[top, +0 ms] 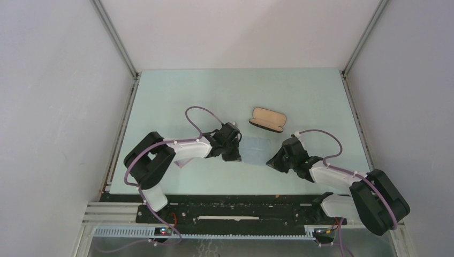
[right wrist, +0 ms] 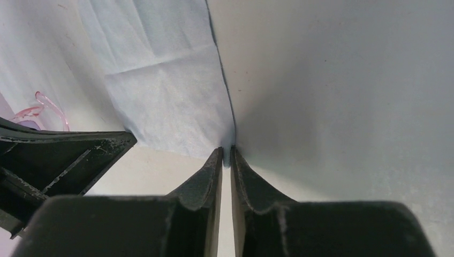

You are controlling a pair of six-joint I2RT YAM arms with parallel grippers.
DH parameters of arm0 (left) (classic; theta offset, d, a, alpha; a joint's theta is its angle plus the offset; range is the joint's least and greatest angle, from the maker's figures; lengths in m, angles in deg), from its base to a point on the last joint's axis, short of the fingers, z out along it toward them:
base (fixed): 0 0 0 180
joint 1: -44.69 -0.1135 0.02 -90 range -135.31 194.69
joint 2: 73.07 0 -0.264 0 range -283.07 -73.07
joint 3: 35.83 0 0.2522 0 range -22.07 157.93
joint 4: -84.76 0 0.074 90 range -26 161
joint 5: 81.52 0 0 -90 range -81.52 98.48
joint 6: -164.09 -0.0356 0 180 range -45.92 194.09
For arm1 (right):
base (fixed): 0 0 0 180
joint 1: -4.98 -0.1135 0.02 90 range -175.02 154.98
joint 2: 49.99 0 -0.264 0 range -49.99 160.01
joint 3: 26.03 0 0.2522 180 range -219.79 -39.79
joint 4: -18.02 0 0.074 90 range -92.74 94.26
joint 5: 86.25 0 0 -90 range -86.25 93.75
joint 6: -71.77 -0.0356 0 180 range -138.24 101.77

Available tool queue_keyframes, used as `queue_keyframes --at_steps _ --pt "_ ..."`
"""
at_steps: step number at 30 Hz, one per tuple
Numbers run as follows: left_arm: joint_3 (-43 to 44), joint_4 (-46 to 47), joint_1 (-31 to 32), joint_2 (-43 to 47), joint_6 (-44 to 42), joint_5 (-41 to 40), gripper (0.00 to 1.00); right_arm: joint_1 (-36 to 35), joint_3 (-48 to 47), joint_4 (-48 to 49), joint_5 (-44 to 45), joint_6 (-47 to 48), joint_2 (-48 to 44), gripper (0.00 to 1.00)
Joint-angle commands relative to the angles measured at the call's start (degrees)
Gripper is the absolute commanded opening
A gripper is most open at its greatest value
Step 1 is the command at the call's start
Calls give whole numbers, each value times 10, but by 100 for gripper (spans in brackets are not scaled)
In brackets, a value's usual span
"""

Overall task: Organize the sunglasses
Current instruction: Fold the glasses cleaning cloth at the center of the board.

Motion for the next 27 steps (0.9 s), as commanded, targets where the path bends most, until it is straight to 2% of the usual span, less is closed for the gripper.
queue_keyframes --at_steps 1,5,26,27 --pt "14 -9 5 -2 -17 3 0 -3 14 -39 25 -2 -4 15" --pt "18 -10 5 1 -22 15 0 -1 12 -45 25 4 -11 0" --pt "31 -24 5 31 -18 15 0 1 -15 -79 46 27 -53 0" --pt "31 -25 5 30 -17 15 3 1 -15 -78 45 27 -51 0"
